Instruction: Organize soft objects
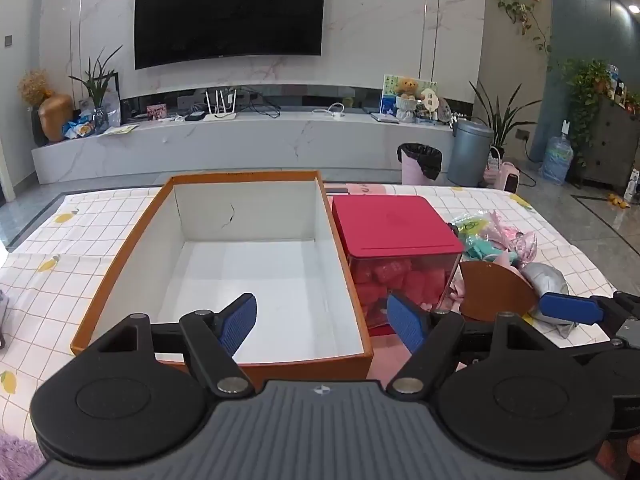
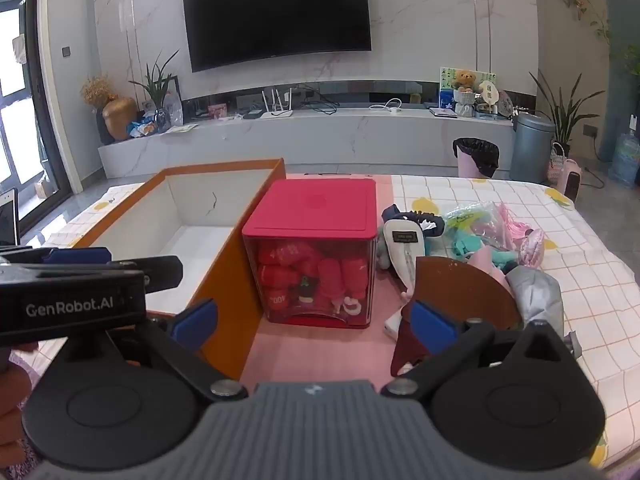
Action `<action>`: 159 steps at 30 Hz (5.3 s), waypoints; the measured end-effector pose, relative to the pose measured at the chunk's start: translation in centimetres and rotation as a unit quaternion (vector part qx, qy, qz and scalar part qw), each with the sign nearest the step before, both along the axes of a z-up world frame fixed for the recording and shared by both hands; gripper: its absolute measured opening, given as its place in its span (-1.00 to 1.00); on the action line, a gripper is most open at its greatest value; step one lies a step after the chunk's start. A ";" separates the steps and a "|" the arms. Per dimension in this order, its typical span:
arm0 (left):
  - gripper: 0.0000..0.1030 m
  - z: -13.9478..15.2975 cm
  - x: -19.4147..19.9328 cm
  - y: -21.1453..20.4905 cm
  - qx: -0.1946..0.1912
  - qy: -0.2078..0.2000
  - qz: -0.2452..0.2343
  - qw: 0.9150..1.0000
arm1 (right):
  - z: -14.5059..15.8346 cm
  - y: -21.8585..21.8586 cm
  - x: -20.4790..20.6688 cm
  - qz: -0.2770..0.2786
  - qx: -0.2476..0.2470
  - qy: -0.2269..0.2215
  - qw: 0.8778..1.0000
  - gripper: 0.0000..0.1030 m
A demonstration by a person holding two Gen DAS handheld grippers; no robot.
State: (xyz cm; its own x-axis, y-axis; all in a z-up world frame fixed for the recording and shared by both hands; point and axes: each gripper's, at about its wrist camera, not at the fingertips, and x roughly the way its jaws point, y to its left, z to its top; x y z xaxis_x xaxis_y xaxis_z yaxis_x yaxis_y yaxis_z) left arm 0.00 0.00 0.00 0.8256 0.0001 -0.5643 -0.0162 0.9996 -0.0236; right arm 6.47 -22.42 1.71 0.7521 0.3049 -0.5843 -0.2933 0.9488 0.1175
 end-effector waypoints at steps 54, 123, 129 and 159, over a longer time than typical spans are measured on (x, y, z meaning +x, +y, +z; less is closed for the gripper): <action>0.70 -0.5 0.0 0.2 -0.015 0.014 0.006 1.000 | -0.2 0.0 0.2 -0.004 -0.019 0.001 1.000 0.95; 0.70 -2.1 7.2 -13.5 0.027 0.041 -0.197 0.979 | -5.0 -17.4 18.3 -0.200 -0.017 0.238 0.950 0.95; 0.70 -5.3 6.3 -16.1 0.039 0.053 -0.236 0.970 | -6.7 -18.6 18.6 -0.197 0.002 0.254 0.947 0.15; 0.72 -12.5 9.5 -20.7 0.140 0.062 -0.238 0.959 | -0.8 -23.6 13.7 -0.229 0.074 0.118 0.963 -1.00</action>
State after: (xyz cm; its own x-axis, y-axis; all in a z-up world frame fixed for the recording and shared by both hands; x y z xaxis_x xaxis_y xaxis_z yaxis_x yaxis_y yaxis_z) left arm 9.53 -20.68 -12.47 0.6965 -0.1953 -0.6905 0.4586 0.8613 0.2189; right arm 20.13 -46.06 0.87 0.6796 0.0651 -0.7307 0.2043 0.9398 0.2738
